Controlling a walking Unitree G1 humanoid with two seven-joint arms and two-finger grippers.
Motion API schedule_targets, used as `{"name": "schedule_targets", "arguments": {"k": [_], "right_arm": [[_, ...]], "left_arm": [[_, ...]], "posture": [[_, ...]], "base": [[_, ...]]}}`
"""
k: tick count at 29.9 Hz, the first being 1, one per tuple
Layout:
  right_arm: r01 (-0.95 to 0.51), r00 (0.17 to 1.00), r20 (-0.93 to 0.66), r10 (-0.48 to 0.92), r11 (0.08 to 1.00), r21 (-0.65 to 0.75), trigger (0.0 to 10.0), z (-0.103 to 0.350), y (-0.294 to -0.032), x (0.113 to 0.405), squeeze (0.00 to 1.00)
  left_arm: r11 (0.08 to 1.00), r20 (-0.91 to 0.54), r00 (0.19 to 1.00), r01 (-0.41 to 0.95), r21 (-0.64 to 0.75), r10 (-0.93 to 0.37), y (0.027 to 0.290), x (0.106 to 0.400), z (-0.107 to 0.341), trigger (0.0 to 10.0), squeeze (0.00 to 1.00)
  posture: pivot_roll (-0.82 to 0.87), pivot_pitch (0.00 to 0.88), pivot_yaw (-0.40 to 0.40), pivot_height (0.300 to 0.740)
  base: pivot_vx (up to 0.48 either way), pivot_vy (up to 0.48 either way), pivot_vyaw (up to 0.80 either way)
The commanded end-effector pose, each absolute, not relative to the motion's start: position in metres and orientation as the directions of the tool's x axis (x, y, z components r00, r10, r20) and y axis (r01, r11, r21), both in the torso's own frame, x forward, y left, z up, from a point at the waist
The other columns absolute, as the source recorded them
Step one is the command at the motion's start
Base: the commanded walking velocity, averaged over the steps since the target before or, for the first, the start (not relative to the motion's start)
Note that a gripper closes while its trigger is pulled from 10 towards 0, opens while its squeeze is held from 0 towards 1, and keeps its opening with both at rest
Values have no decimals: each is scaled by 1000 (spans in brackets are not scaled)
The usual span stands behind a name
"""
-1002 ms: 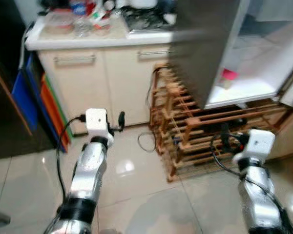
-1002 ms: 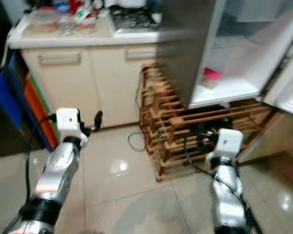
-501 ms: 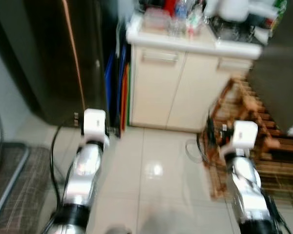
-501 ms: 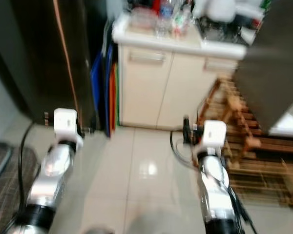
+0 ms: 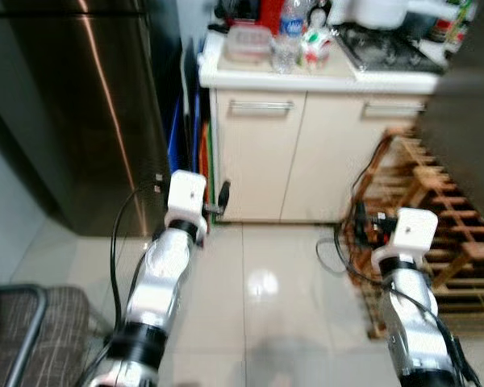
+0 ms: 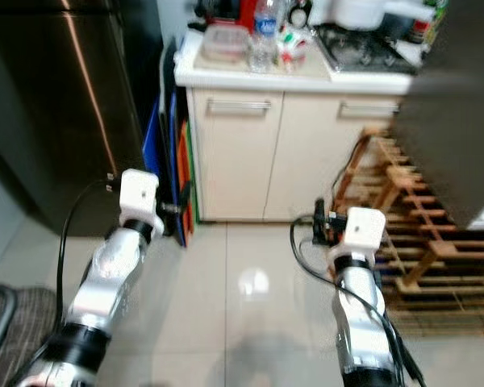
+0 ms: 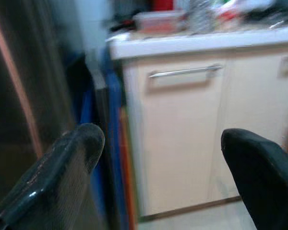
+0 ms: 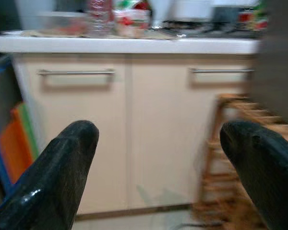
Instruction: Restocking fridge
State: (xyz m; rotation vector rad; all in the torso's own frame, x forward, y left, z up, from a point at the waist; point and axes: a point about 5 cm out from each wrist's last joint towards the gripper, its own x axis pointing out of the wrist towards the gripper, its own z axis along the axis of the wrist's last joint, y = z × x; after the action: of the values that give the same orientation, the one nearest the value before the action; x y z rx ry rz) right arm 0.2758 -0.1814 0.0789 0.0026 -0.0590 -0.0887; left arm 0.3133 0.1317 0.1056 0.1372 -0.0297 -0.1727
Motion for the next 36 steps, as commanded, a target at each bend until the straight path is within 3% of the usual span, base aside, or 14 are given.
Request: {"name": "schedule_targets", "arguments": {"k": [1,16,24,36], "right_arm": [[90,994,59,-89,996,-3,10000,81,-185,277,0],[90,994,66,-87,995,-36,10000,84,-187,286,0],[86,994,66,-84,995,-41,10000,84,-186,288,0],[80,996,51,-77,995,-58,10000,82,-186,289,0]], "left_arm": [[977,34,984,171,131,-176,129,316,109,10000,0],[968,72,973,207,142,-219,116,315,114,10000,0],[975,82,977,185,120,-195,116,314,115,10000,0],[981,68,983,165,106,-173,118,312,112,10000,0]], "posture": [[49,0,-4,740],[55,0,-19,740],[59,0,-22,740],[60,0,-19,740]], "base": [[480,0,-750],[480,0,-727],[480,0,0],[480,0,592]]}}
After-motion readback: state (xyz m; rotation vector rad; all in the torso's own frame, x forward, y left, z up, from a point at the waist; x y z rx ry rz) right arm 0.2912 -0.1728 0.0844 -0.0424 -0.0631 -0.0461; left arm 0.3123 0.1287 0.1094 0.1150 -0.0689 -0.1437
